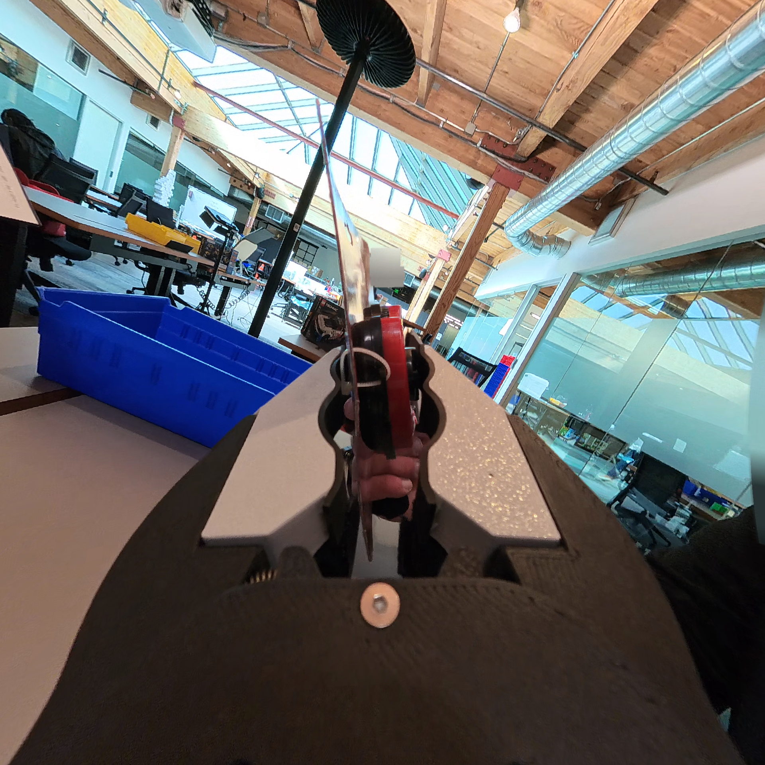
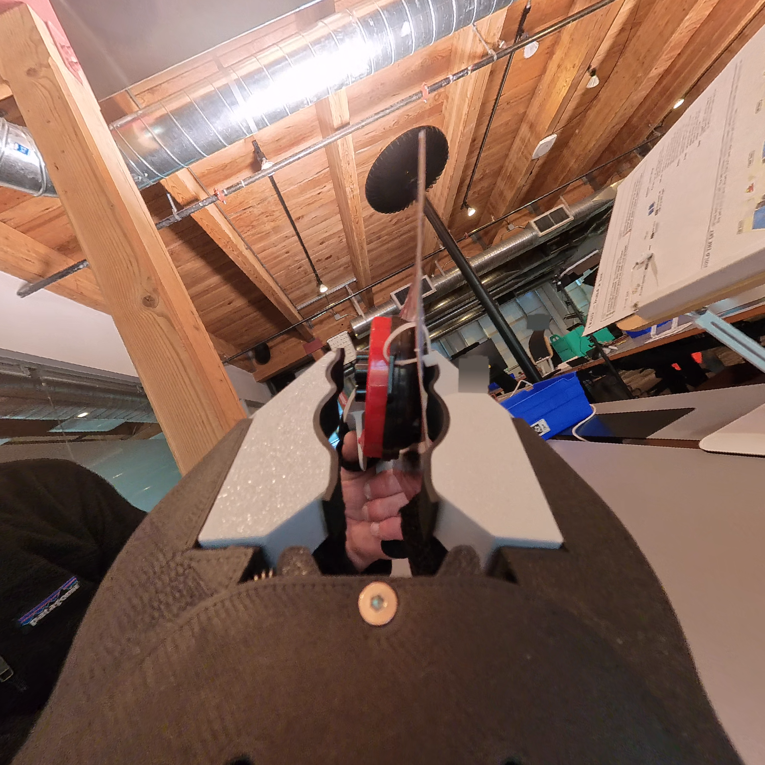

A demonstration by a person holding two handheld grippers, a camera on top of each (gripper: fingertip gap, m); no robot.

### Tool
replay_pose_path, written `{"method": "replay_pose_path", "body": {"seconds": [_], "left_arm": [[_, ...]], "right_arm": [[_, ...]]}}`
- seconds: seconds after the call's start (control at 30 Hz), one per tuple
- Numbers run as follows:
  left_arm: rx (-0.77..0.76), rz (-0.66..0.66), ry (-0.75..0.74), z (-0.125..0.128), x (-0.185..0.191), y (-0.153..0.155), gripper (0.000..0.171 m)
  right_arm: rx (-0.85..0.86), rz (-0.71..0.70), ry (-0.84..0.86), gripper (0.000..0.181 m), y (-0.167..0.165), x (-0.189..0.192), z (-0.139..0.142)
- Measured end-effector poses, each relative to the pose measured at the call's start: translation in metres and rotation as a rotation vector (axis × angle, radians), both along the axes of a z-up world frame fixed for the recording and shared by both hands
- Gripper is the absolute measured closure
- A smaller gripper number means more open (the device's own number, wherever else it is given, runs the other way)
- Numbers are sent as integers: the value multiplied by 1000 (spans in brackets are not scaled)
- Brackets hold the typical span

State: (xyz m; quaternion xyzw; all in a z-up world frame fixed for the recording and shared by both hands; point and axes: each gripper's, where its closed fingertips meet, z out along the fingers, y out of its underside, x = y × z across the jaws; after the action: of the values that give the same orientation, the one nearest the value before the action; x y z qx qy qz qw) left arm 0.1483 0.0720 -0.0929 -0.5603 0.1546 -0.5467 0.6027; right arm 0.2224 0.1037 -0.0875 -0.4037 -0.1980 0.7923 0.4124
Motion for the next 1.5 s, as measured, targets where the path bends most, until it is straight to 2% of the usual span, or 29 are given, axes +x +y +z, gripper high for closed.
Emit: {"method": "replay_pose_path", "body": {"seconds": [0.03, 0.1, 0.17, 0.27, 0.5, 0.73, 1.5], "left_arm": [[2, 4, -17, 2, -2, 0, 142], [0, 14, -49, 5, -8, 2, 143], [-1, 21, -79, 8, -12, 2, 143], [-9, 15, -126, 12, -15, 3, 144], [-23, -6, -207, 19, -28, 3, 143], [-9, -13, -186, 19, -34, 1, 142], [20, -30, -152, 22, -26, -4, 141]], "right_arm": [[9, 24, -1, 138, -4, -1, 1], [30, 48, -16, 133, -9, -4, 2], [45, 56, -33, 136, -12, -7, 0], [57, 54, -47, 150, -12, -9, -3], [147, 84, -74, 151, -27, -16, -5], [193, 37, -159, 157, -25, -24, -14], [148, 77, -72, 153, -26, -16, -6]]}}
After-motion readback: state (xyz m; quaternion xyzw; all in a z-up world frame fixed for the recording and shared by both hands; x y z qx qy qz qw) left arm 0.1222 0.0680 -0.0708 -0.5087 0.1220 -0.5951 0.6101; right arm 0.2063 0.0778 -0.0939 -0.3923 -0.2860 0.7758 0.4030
